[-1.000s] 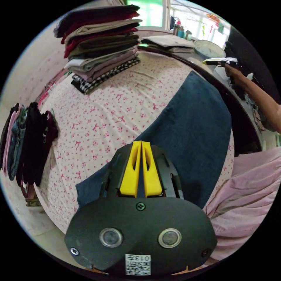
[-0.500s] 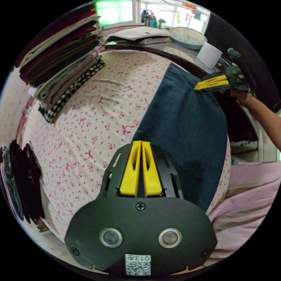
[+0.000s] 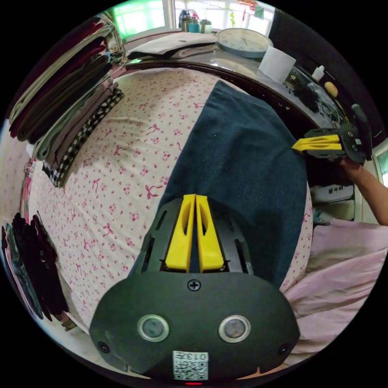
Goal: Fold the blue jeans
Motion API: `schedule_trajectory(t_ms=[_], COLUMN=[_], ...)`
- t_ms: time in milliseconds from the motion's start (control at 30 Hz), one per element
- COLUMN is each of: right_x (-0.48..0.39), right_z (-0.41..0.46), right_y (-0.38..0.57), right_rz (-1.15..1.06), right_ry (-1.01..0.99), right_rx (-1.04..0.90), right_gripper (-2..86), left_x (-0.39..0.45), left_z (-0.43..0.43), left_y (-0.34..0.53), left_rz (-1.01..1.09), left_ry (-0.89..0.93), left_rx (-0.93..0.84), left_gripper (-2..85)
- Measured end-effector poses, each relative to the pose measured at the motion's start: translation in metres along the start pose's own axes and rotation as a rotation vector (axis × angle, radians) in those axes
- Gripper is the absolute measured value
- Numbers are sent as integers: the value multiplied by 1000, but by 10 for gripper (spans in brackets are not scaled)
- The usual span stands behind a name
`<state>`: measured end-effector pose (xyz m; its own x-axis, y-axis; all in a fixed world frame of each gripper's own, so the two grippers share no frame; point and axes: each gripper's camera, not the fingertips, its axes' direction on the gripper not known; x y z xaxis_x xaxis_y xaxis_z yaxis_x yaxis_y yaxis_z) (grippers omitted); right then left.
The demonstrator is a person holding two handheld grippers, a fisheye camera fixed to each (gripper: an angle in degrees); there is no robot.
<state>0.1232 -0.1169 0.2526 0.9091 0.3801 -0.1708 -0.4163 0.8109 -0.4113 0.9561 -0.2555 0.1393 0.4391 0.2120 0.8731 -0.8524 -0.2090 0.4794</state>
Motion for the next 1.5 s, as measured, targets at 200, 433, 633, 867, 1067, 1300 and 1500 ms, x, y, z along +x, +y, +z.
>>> schedule_trajectory(t_ms=[200, 433, 633, 867, 1067, 1300, 1500], right_x=[97, 189, 236, 274, 277, 262, 220], right_z=[-49, 10, 60, 103, 111, 70, -12], right_y=[96, 223, 265, 275, 279, 278, 228], right_rz=[444, 1160, 1363, 1398, 1325, 1164, 741], right_ry=[-223, -977, -1199, -1383, -1439, -1257, -1032], right_rx=[238, 642, 780, 880, 1023, 1020, 880], right_gripper=[37, 123, 156, 168, 86, 25, 24], left_x=[-17, -43, -70, -91, -92, -102, -132], left_z=[-16, -23, -4, 18, 12, -9, -74], left_y=[-3, -52, -107, -145, -156, -153, -107], left_rz=[-62, -41, 2, 50, 136, 183, 173], left_ry=[49, 220, 354, 482, 496, 486, 575], left_rx=[88, 170, 104, -10, -34, -69, 140], left_gripper=[6, 68, 111, 122, 89, 28, 11])
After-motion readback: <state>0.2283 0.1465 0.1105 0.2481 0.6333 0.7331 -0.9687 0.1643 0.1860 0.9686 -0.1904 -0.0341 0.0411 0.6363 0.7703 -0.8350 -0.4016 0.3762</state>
